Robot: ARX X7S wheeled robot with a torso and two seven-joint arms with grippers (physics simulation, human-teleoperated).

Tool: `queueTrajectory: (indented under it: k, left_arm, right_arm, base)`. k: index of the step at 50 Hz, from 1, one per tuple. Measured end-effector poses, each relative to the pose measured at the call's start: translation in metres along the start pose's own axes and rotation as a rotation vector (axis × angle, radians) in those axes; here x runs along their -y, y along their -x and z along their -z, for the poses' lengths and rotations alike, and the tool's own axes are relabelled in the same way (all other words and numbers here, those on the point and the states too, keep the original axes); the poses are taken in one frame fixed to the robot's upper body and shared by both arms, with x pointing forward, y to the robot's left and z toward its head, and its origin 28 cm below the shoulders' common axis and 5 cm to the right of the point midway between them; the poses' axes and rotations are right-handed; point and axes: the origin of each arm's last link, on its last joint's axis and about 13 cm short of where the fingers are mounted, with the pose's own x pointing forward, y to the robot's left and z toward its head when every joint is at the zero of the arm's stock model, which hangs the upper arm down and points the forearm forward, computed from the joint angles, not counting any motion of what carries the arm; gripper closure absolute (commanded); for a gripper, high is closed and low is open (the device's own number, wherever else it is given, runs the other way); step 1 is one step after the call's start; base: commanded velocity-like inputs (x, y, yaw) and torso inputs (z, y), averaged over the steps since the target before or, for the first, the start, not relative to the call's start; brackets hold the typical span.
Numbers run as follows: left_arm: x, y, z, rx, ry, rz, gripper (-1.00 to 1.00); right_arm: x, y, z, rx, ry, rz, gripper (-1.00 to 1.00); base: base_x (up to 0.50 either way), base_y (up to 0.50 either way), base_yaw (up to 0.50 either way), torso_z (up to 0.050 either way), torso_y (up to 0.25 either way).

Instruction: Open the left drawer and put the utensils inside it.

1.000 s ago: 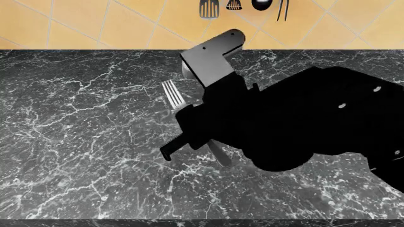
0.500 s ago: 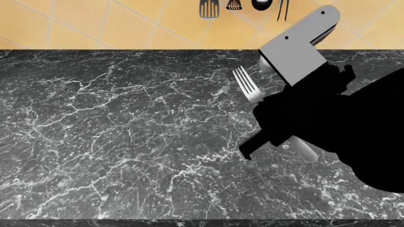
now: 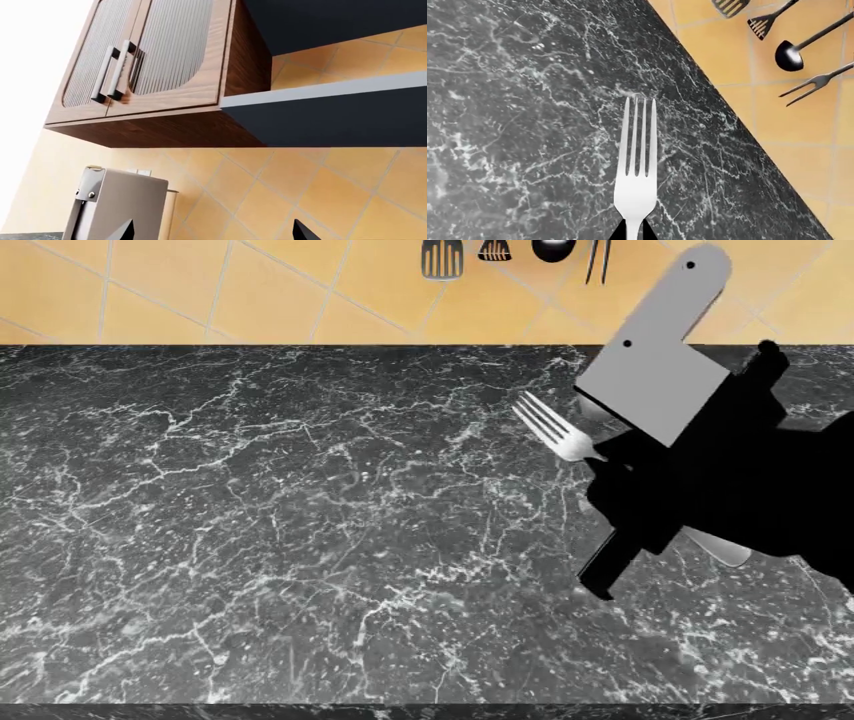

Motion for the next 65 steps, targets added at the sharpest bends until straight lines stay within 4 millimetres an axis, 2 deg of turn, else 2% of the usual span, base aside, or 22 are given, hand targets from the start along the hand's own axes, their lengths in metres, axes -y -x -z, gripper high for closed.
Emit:
queueTrajectory:
  k: [20,65]
  left_arm:
    - [0.000,0.000,0.000,-0.001,-0.001,0.001,-1.00]
    - [-0.001,0.001,-0.001,0.005,-0.001,-0.004,-1.00]
  right_arm:
    - [-0.010,-0.001,0.003,0.013,0.153,-0.184,1.00]
    - [-0.048,0.013,0.015,0.046,0.250,-0.493,1.00]
  base:
    - [0.00,0.00,0.00,0.000,0.000]
    - [0.00,0.00,0.00,0.000,0.000]
